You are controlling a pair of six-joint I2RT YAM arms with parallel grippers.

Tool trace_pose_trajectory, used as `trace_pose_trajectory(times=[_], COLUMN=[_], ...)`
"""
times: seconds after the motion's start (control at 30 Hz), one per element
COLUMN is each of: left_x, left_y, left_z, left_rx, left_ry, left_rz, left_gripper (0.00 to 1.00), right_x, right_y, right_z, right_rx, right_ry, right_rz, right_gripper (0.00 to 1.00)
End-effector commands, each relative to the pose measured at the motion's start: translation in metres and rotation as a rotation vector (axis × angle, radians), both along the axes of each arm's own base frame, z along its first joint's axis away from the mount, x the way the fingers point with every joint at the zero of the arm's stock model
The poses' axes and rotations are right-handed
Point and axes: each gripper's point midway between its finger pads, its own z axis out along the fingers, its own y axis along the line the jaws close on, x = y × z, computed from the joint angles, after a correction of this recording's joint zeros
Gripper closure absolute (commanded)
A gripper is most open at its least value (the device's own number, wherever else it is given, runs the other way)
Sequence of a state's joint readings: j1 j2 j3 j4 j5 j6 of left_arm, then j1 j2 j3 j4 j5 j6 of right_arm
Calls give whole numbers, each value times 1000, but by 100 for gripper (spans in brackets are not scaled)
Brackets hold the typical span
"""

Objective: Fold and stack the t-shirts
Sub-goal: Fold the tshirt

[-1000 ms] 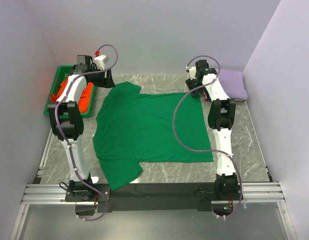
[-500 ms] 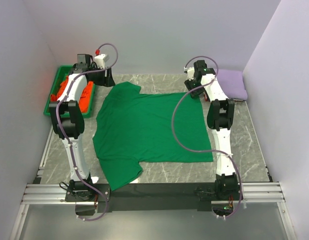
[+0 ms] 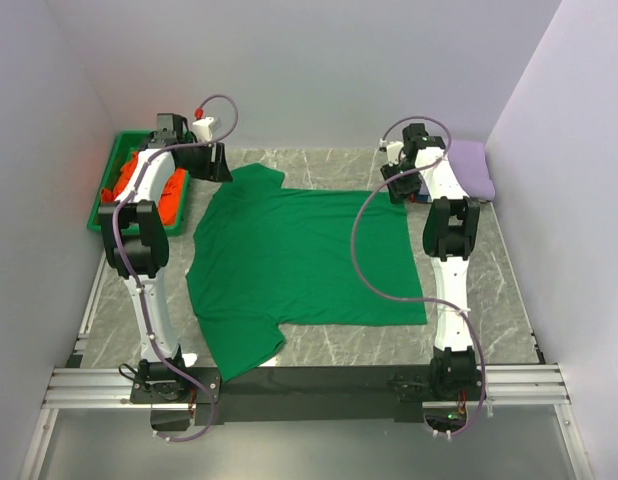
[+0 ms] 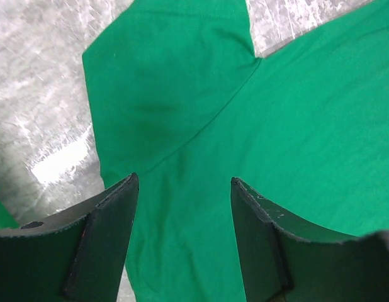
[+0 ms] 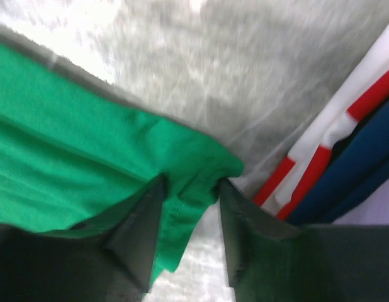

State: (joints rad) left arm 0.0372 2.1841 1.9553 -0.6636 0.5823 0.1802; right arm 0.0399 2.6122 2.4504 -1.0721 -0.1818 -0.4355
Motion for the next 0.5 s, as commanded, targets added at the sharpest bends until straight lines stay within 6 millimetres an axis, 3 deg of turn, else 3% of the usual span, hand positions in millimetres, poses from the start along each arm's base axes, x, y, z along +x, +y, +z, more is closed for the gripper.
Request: trace_pose_trajectory(times=[0.0, 0.07, 0.17, 0.23, 0.27, 0.3, 0.37, 0.47], left_x=[-8, -8, 9, 20, 34, 41, 58, 78], left_y=[-6, -6, -3, -3, 1, -8, -17, -25], left_z=[18, 14, 6, -2, 8, -7, -5, -21], left_rx=[-19, -16, 20, 71, 93, 125, 146, 194], left_ry=[-23, -22, -50, -50, -91, -85, -143, -188], left_rz=[-35, -36, -8, 5, 17, 11, 13, 34], left_gripper=[35, 36, 33, 33, 33, 33, 32, 31], right_x=[-66, -66, -65, -64, -64, -64, -63, -60], right_y=[-4, -5, -5, -5, -4, -5, -5, -7], right_z=[-36, -37, -41, -40, -41, -41, -40, -38], right_rx=[22, 31, 37, 38, 36, 35, 24, 10], right_ry=[285, 291, 291, 289, 286, 284, 274, 254], right_rz=[14, 1, -6, -2, -1, -3, -3, -2], right_gripper=[58, 64, 76, 90, 96, 100, 100, 100])
